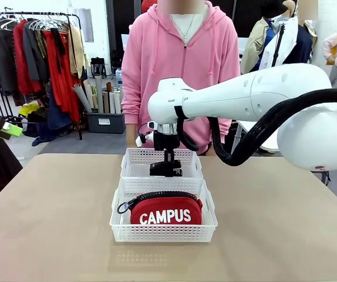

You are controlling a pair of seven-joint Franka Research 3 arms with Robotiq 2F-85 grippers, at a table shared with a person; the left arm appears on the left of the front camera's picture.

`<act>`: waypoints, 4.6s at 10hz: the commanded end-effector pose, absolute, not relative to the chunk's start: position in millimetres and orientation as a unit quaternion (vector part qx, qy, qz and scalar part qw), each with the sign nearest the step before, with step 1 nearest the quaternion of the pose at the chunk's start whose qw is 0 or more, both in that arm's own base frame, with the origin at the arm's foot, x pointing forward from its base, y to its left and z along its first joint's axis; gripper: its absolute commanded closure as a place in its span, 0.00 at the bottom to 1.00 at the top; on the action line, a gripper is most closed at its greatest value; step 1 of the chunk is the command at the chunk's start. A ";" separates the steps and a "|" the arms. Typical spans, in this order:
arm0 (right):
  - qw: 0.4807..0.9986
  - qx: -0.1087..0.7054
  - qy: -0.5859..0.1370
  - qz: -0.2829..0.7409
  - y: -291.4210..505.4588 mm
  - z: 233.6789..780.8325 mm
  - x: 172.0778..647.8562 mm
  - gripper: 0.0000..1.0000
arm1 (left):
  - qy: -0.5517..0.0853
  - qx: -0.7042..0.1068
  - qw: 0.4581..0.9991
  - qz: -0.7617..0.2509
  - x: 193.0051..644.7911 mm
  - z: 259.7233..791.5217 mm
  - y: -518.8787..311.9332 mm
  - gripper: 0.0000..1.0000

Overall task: Distribute items into two baskets.
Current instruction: Place the picked Stapler into the Organizing basket as instructed by the person.

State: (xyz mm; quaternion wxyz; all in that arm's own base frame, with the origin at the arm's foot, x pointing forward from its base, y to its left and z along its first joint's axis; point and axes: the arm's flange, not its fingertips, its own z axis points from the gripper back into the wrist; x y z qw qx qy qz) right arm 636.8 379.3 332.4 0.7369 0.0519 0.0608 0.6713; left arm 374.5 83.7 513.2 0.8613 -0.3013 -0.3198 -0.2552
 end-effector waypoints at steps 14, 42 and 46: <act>0.732 0.053 0.055 0.677 378.2 330.3 656.6 0.00 | -0.326 -0.307 0.857 -0.255 374.3 512.9 83.9 0.00; 0.735 0.019 0.009 0.678 371.0 402.7 641.7 0.00 | -0.326 -0.307 0.857 -0.255 374.3 512.9 83.9 0.00; 0.786 0.072 -0.031 0.613 295.9 420.4 619.3 0.00 | -0.326 -0.307 0.857 -0.255 374.3 512.9 83.9 0.00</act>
